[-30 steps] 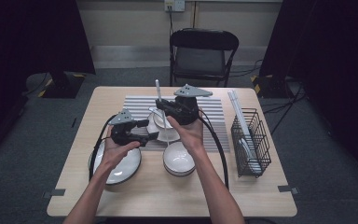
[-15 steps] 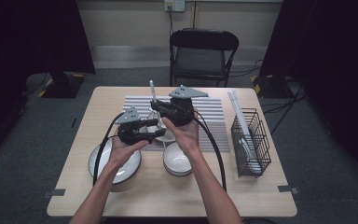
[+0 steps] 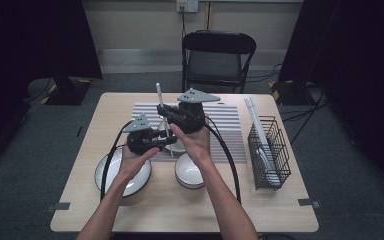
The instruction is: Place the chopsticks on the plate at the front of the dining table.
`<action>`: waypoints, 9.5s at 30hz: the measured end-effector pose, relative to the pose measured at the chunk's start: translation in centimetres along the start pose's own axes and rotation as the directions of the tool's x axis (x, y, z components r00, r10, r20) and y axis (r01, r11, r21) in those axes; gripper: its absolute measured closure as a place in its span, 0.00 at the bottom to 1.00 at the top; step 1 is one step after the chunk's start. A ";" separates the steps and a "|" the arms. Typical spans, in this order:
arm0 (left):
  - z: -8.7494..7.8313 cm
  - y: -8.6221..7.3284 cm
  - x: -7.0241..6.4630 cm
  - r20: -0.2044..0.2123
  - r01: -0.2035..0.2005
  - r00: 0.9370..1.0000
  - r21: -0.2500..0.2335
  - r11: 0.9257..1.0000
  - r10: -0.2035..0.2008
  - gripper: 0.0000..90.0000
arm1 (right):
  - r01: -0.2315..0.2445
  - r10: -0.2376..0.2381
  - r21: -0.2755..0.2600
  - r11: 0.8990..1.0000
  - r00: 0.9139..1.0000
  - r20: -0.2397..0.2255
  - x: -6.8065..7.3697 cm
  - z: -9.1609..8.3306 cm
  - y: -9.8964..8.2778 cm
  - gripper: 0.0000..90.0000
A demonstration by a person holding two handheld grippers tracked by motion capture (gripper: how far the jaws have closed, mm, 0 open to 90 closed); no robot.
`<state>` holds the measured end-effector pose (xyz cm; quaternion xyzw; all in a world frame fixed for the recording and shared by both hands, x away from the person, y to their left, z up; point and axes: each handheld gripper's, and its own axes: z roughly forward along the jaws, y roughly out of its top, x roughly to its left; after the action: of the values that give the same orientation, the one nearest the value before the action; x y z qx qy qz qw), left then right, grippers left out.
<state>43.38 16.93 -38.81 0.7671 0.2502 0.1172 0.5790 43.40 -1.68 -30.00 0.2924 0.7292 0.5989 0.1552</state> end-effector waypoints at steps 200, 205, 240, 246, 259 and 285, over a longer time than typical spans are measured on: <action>-1.2 -4.7 13.2 -0.199 0.228 0.961 0.161 0.960 -0.194 0.95 | -0.198 0.048 0.348 0.916 0.916 0.397 -12.4 -3.9 -19.2 0.32; -1.1 -5.2 13.5 -0.222 0.230 0.957 0.195 0.953 -0.186 0.95 | -0.187 0.026 0.362 0.913 0.913 0.406 -12.4 -3.8 -19.2 0.32; 2.4 -6.9 12.3 -0.204 0.259 0.958 0.307 0.916 -0.203 0.95 | -0.163 -0.027 0.404 0.900 0.906 0.423 -12.1 -3.4 -20.1 0.30; 2.8 -7.1 12.3 -0.204 0.262 0.957 0.317 0.912 -0.204 0.95 | -0.166 -0.024 0.403 0.900 0.904 0.427 -12.0 -3.4 -20.1 0.30; 2.6 -7.2 12.5 -0.198 0.271 0.956 0.315 0.909 -0.217 0.91 | -0.167 -0.024 0.404 0.899 0.904 0.427 -12.0 -3.4 -20.1 0.30; -1.7 -7.1 11.3 -0.185 0.226 0.966 0.268 0.936 -0.180 0.80 | -0.169 -0.022 0.402 0.900 0.903 0.430 -12.0 -3.5 -20.1 0.30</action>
<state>50.37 25.64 -46.31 0.8013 0.3875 0.0794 0.4488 45.94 -13.97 -50.02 0.4701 0.7799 0.3509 0.2183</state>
